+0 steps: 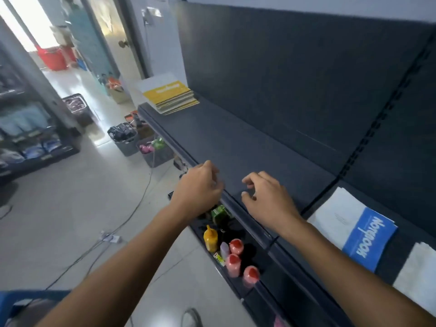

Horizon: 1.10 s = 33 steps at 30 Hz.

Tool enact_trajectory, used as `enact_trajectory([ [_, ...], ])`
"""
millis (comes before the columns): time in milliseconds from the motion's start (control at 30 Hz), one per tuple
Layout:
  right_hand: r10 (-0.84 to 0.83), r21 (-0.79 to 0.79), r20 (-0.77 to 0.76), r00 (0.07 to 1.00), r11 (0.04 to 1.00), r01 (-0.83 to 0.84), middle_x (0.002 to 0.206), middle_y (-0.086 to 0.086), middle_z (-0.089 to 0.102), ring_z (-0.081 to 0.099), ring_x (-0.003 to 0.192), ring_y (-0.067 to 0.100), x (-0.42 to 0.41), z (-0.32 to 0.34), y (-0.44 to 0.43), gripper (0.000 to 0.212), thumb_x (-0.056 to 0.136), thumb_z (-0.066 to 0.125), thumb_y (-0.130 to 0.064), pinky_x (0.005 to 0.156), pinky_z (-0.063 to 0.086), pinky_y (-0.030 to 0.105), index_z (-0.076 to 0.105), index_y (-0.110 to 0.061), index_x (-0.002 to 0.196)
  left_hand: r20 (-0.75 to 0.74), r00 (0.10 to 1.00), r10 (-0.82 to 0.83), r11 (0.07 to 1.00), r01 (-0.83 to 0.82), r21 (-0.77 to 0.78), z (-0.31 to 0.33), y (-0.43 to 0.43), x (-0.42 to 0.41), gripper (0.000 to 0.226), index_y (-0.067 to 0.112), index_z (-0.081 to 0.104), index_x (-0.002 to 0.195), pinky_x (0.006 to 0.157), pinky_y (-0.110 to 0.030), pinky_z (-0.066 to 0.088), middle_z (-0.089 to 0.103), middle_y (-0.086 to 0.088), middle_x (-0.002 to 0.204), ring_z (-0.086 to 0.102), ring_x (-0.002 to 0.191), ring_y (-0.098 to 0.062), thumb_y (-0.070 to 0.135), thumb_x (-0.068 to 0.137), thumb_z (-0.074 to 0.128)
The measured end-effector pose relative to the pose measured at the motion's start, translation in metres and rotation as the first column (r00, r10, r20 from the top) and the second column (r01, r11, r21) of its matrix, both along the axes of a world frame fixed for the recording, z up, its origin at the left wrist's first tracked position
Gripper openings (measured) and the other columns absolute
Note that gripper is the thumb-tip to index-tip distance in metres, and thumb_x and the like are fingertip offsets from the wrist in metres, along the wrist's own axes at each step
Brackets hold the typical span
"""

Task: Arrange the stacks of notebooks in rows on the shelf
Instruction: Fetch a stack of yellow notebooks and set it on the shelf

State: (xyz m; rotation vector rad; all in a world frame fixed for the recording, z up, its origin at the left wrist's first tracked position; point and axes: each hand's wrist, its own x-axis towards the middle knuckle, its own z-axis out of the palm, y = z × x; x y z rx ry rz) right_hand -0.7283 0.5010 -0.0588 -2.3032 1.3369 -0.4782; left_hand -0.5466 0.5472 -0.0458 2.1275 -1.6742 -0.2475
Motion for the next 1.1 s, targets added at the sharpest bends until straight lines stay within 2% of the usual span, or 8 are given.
enact_trajectory([
  [133, 0.078, -0.017, -0.033, 0.996, 0.997, -0.079, 0.119, -0.008, 0.055, 0.06, 0.096, 0.017, 0.088, 0.005, -0.024, 0.025, 0.096, 0.057, -0.033, 0.081, 0.053, 0.038, 0.057, -0.028, 0.12, -0.029, 0.999, 0.029, 1.0, -0.029, -0.002, -0.002, -0.005, 0.084, 0.027, 0.018, 0.057, 0.114, 0.078, -0.04, 0.055, 0.068, 0.002, 0.102, 0.063, 0.094, -0.02, 0.034, 0.093, 0.054],
  [267, 0.128, -0.031, -0.058, 0.99, 0.991, -0.13, 0.117, -0.008, 0.055, 0.061, 0.095, 0.02, 0.175, 0.005, -0.045, 0.025, 0.095, 0.058, -0.034, 0.084, 0.051, 0.035, 0.058, -0.028, 0.119, -0.036, 0.997, 0.064, 0.998, -0.064, 0.001, -0.007, -0.016, 0.167, 0.024, 0.021, 0.057, 0.11, 0.08, -0.042, 0.053, 0.069, 0.004, 0.103, 0.062, 0.096, -0.02, 0.035, 0.092, 0.055],
  [467, 0.162, -0.036, -0.064, 0.985, 0.986, -0.164, 0.115, -0.011, 0.054, 0.06, 0.092, 0.016, 0.276, 0.004, -0.077, 0.024, 0.094, 0.057, -0.035, 0.084, 0.051, 0.037, 0.058, -0.031, 0.118, -0.041, 0.995, 0.094, 0.995, -0.094, -0.012, -0.013, -0.033, 0.267, 0.028, 0.022, 0.057, 0.118, 0.082, -0.038, 0.053, 0.069, 0.01, 0.104, 0.062, 0.097, -0.016, 0.037, 0.095, 0.054],
  [767, 0.211, -0.06, -0.072, 0.975, 0.975, -0.215, 0.111, -0.011, 0.055, 0.061, 0.088, 0.013, 0.384, 0.008, -0.147, 0.023, 0.094, 0.06, -0.035, 0.073, 0.044, 0.029, 0.059, -0.031, 0.116, -0.067, 0.986, 0.151, 0.988, -0.153, -0.027, -0.014, -0.077, 0.372, 0.031, 0.023, 0.057, 0.12, 0.081, -0.038, 0.054, 0.063, 0.017, 0.096, 0.059, 0.096, -0.014, 0.041, 0.096, 0.055],
  [1100, 0.126, -0.036, -0.051, 0.991, 0.991, -0.128, 0.11, -0.011, 0.055, 0.06, 0.085, 0.012, 0.475, 0.002, -0.26, 0.021, 0.094, 0.06, -0.036, 0.08, 0.054, 0.038, 0.057, -0.031, 0.115, -0.036, 0.997, 0.061, 0.997, -0.063, -0.036, -0.007, -0.207, 0.466, 0.026, 0.025, 0.054, 0.117, 0.076, -0.034, 0.052, 0.06, 0.019, 0.091, 0.062, 0.09, -0.011, 0.038, 0.095, 0.054],
])
